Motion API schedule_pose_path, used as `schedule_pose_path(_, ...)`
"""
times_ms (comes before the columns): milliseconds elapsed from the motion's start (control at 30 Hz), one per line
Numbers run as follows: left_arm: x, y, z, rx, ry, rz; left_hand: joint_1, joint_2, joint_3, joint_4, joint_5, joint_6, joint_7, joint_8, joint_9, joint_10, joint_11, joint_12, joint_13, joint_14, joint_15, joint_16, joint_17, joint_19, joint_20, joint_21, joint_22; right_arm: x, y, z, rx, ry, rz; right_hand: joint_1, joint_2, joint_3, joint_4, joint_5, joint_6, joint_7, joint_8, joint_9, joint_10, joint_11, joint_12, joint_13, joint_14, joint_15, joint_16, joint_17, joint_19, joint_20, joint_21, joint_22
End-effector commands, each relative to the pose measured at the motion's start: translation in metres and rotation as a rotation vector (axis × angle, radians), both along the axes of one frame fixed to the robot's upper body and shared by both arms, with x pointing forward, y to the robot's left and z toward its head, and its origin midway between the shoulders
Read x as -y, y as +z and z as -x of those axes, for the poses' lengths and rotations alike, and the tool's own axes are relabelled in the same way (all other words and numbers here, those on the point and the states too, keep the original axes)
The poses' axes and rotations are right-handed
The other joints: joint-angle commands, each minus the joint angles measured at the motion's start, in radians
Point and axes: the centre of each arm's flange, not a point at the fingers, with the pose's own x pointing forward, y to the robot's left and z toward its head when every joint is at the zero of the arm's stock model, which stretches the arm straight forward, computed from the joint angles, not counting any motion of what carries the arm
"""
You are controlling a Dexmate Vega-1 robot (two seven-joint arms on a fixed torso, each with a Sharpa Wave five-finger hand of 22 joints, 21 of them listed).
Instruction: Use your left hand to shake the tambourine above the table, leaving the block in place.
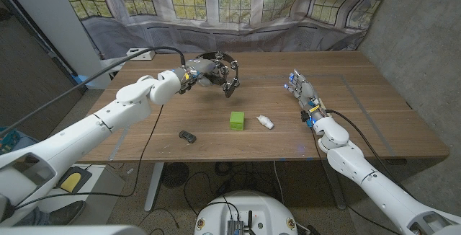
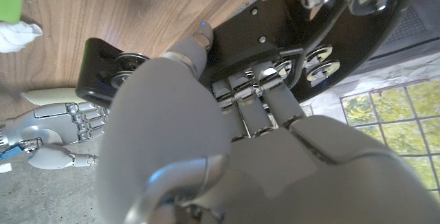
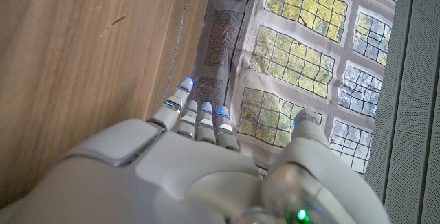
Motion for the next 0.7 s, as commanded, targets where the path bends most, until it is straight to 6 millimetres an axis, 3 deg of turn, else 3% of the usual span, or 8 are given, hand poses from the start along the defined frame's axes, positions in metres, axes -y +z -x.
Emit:
schedule_pose_path(33,0.011,-0.012,-0.011,-0.014,-0.042,-0.054,-0.019,0.044,0.042,0.032,0.003,0.012,0.003,0.005,0.005,0.003,0.003,-0.001,0.004,0.059,-0.062,0.004,0.004,-0.005,0.001,0.003,0.004,-0.003,-0.001,0.001,-0.003,-0.006,0.003,0.012,-0.001,-0.001,-0.001,-0.001,0.005,0.000,-0.002,0.004,0.011,0.000,0.000,0.006,0.006,0.002,0.001,0.004,0.010,0.002,0.001,0.004)
schedule_pose_path(700,0.019,-0.022,-0.039,-0.205,-0.078,-0.085,-0.014,0.042,0.039,0.032,0.002,0.016,0.009,0.004,0.004,0.002,0.006,-0.007,0.004,0.053,-0.056,0.004,0.003,-0.014,0.006,0.006,0.004,-0.004,-0.001,0.008,0.000,-0.015,0.006,0.012,0.000,-0.002,-0.001,-0.001,0.005,0.000,-0.002,0.004,0.011,0.001,-0.001,0.006,0.006,0.002,0.001,0.004,0.011,0.002,0.001,0.004)
